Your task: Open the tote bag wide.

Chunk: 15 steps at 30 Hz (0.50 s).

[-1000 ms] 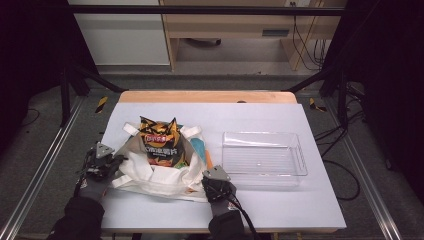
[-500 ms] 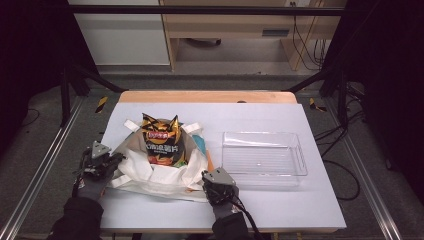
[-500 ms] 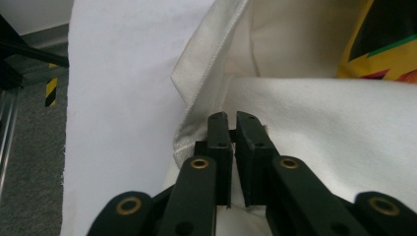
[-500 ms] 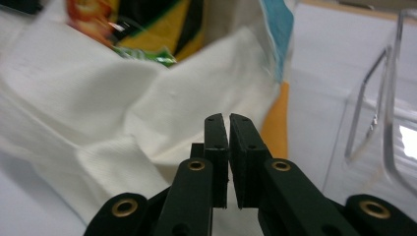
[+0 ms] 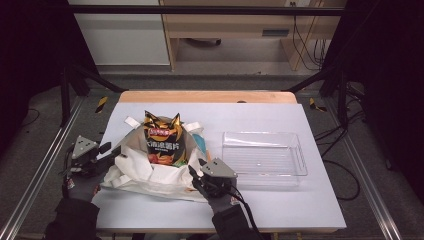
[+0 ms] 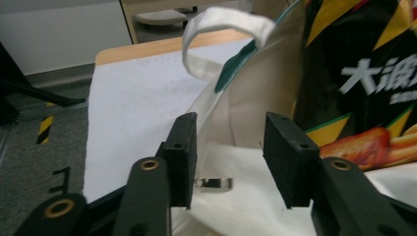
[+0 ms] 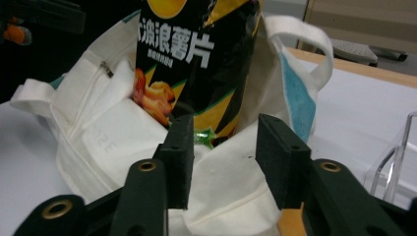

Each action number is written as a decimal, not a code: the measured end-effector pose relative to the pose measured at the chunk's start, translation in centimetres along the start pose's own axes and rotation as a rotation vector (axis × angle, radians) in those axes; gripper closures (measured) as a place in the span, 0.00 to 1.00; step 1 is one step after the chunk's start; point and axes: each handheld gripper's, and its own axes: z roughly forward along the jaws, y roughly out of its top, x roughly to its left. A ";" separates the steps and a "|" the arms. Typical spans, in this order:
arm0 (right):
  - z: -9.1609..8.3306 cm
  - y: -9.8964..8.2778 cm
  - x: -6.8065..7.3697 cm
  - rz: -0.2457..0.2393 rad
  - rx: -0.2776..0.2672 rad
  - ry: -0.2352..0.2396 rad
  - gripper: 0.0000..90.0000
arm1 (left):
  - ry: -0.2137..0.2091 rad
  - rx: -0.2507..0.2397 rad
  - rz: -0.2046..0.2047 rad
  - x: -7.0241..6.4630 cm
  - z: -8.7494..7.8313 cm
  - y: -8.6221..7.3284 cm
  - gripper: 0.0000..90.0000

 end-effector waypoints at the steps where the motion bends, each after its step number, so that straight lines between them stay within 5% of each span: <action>1: -0.1 0.3 -0.2 0.000 -0.005 -0.001 0.61 | -0.005 -0.006 -0.002 -0.2 -0.2 0.2 0.59; 15: 0.3 3.3 -2.8 0.046 -0.020 0.013 0.50 | -0.033 -0.033 0.011 -3.3 -0.7 1.9 0.35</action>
